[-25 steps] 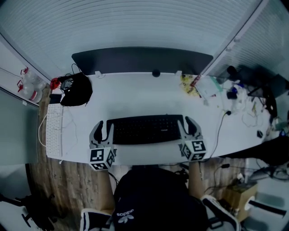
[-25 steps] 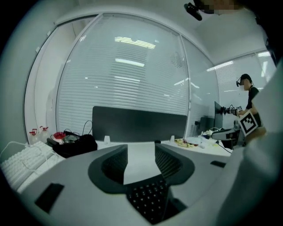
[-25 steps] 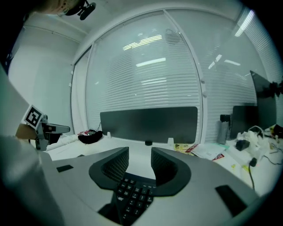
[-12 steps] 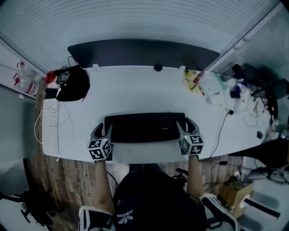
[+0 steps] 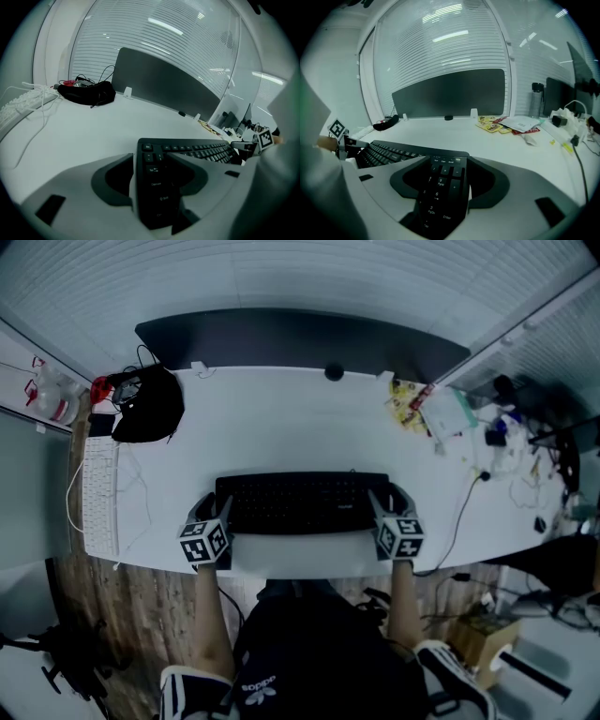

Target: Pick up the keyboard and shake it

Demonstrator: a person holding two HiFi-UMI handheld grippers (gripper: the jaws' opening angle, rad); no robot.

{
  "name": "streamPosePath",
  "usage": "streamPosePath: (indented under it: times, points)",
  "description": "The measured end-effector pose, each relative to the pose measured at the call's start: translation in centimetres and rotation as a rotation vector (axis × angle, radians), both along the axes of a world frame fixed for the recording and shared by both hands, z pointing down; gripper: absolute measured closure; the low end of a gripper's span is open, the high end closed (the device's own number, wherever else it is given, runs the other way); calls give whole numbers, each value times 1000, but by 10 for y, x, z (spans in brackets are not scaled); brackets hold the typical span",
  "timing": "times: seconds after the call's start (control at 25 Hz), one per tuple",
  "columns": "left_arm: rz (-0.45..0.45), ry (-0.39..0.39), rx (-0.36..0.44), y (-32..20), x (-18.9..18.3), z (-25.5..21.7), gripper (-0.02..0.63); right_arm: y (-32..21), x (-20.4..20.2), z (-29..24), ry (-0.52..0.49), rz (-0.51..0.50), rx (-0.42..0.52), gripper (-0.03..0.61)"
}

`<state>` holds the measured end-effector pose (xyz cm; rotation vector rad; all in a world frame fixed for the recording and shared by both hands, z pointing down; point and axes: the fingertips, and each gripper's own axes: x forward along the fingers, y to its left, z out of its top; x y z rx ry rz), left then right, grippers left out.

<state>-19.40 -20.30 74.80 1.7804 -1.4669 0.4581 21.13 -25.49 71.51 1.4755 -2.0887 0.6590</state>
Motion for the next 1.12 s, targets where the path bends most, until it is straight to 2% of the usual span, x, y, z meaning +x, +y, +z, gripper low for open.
streamPosePath:
  times: [0.2, 0.52, 0.68, 0.84, 0.92, 1.12]
  points:
    - [-8, 3, -5, 1, 1, -1, 414, -2, 10, 5, 1, 28, -40, 345]
    - [-23, 34, -10, 2, 2, 2, 414, 1, 8, 23, -240, 33, -160, 344]
    - [-40, 27, 1, 3, 1, 1, 414, 0, 7, 21, -211, 36, -156, 344]
    - [-70, 60, 20, 4, 1, -3, 414, 2, 8, 22, -225, 24, -169, 344]
    - [-76, 65, 37, 5, 1, -7, 414, 3, 8, 18, -227, 7, -149, 344]
    - [-72, 35, 118, -3, -6, -34, 414, -6, -1, -10, -232, -18, -21, 345]
